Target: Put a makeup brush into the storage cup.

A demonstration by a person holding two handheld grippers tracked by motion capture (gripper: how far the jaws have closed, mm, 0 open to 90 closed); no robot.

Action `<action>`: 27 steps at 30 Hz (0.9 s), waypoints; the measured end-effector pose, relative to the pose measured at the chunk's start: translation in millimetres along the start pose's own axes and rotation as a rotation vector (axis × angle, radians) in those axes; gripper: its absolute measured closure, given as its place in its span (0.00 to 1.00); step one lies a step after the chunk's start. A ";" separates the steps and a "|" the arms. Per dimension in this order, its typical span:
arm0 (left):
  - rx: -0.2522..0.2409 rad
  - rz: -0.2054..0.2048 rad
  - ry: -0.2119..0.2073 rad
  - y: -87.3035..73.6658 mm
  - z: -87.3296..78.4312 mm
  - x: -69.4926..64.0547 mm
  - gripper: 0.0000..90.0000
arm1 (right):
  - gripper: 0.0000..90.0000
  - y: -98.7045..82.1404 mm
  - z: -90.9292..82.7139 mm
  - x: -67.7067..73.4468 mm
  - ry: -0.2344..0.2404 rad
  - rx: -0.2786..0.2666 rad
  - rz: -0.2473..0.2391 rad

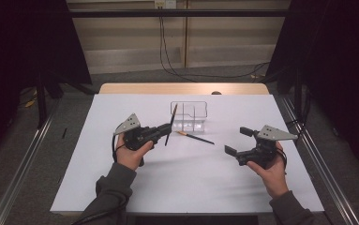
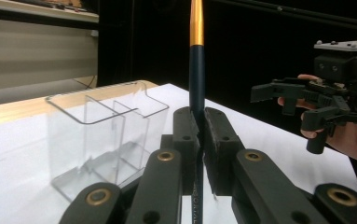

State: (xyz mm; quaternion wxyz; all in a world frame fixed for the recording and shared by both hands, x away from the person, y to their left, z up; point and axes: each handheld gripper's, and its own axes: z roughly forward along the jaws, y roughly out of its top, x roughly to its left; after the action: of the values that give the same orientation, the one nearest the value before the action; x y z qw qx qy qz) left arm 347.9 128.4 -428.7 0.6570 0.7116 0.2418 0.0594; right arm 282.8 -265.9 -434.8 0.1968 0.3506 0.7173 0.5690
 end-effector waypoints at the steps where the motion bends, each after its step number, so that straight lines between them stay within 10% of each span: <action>1: 0.000 0.002 -0.007 -0.1 1.8 -0.8 0.94 | 0.00 -0.1 0.0 -0.1 -0.004 -0.002 0.000; 27: 0.041 0.023 -0.072 -6.4 28.5 -16.4 0.94 | 0.00 3.5 4.9 3.4 0.018 -0.005 0.002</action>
State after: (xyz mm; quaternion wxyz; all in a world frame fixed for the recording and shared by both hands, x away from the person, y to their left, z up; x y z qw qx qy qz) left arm 343.2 95.7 -434.8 0.6500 0.7291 0.2110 0.0363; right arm 284.8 -259.6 -432.4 0.1906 0.3460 0.7173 0.5740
